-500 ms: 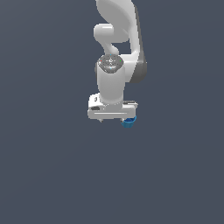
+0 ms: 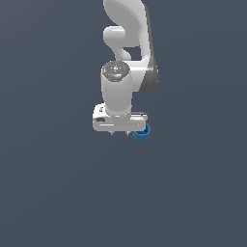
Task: Pick up the object and move it to a goal position.
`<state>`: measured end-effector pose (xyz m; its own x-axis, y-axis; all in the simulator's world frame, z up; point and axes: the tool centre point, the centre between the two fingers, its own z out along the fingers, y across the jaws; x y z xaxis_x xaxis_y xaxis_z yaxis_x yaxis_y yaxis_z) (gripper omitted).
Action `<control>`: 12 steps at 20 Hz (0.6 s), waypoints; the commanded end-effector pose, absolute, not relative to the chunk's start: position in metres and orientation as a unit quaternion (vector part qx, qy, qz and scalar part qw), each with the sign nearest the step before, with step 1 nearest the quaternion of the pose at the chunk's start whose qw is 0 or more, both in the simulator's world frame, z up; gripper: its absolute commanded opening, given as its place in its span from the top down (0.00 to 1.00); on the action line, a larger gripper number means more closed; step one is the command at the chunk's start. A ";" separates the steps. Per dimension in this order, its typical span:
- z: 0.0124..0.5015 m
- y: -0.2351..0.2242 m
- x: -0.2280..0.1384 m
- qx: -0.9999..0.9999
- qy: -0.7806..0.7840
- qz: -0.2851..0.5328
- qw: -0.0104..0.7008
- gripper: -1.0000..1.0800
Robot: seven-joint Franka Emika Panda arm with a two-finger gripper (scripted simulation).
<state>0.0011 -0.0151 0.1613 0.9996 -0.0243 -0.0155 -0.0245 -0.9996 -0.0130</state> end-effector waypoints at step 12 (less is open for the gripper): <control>0.150 0.001 -0.017 -0.996 0.080 0.024 0.024 0.38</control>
